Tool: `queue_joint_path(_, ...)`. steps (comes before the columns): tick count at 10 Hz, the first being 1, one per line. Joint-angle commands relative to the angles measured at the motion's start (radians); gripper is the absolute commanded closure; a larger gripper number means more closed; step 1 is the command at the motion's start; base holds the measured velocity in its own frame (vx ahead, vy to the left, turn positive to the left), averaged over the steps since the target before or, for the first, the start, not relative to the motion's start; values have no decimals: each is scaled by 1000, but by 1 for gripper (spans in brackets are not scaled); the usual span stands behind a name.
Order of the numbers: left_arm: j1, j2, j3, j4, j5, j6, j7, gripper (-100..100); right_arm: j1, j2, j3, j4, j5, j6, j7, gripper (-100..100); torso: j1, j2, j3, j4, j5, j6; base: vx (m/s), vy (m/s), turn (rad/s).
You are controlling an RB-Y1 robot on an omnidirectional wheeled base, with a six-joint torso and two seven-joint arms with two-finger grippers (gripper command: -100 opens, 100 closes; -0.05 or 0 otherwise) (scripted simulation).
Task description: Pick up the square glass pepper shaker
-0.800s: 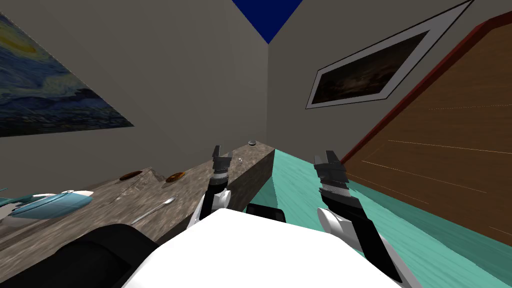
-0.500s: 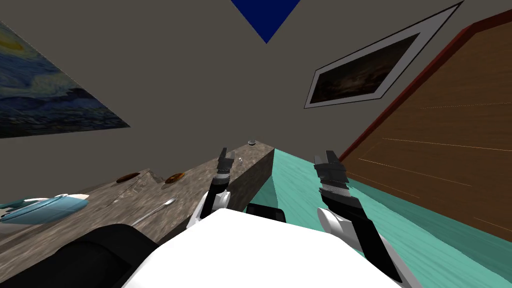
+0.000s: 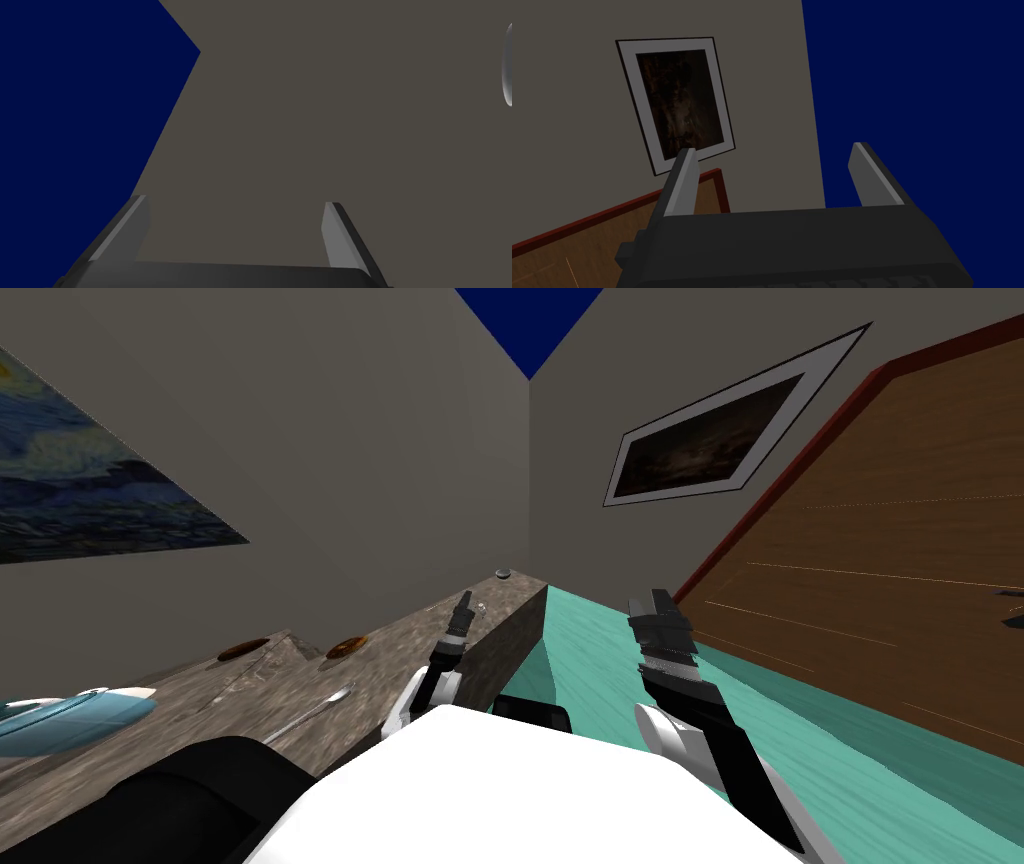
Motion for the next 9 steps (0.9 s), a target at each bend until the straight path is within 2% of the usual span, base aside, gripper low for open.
queue_joint_path(1, 4, 35, 2, 30, -20, 31, -13, -100, 0, 0, 0, 0, 0, 0, 0, 0, 0, 0, 0, 0, 0, 0, -6, 29, -77)
queue_joint_path(9, -18, 153, 1, 196, -114, 142, -85, -100, 0, 0, 0, 0, 0, 0, 0, 0, -2, -2, -1, 0, 0, 0, 17, 12, -51)
